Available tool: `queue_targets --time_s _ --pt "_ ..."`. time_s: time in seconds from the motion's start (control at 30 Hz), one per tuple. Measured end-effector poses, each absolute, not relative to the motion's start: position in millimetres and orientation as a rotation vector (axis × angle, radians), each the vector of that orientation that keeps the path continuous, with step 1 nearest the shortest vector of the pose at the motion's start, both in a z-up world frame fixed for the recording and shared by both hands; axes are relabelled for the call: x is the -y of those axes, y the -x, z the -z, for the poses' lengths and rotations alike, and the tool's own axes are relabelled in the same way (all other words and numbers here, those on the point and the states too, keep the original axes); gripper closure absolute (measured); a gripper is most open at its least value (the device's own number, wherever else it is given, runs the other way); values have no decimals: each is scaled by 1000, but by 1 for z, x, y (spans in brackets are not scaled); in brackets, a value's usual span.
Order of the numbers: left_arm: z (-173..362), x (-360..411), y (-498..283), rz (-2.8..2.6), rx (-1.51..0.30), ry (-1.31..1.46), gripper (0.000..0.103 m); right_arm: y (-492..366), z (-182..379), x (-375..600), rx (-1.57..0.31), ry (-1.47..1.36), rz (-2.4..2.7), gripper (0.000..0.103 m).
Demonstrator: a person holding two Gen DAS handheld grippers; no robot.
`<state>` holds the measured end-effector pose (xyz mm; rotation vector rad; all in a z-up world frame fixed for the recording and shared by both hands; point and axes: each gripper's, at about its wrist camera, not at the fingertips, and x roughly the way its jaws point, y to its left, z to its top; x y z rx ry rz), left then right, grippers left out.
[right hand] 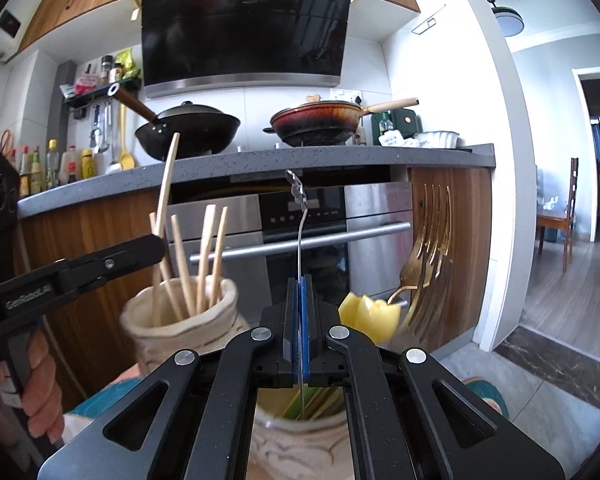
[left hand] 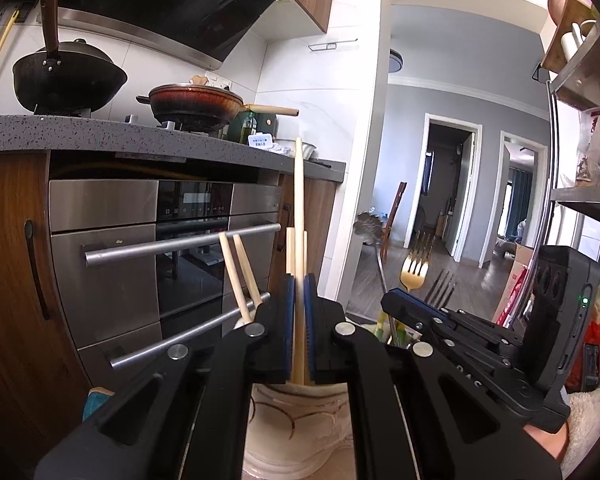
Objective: Organize utensils
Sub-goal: 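Release the chopstick into the tall cup while the right tool drops the spoon into the short cup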
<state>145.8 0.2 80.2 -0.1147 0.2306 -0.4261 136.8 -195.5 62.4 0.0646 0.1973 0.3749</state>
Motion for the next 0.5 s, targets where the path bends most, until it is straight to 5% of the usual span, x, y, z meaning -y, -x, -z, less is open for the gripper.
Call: queue_targets --time_s 0.37,0.43,0.5 --pt "-73 9 -131 437 -305 61 98 -115 -55 203 -289 -91 -397 101" --pt "-74 9 -131 442 -307 65 95 -116 -54 205 -301 -101 -392 101" --pt "-76 9 -128 443 -305 67 78 -117 -53 205 -321 -111 -396 101"
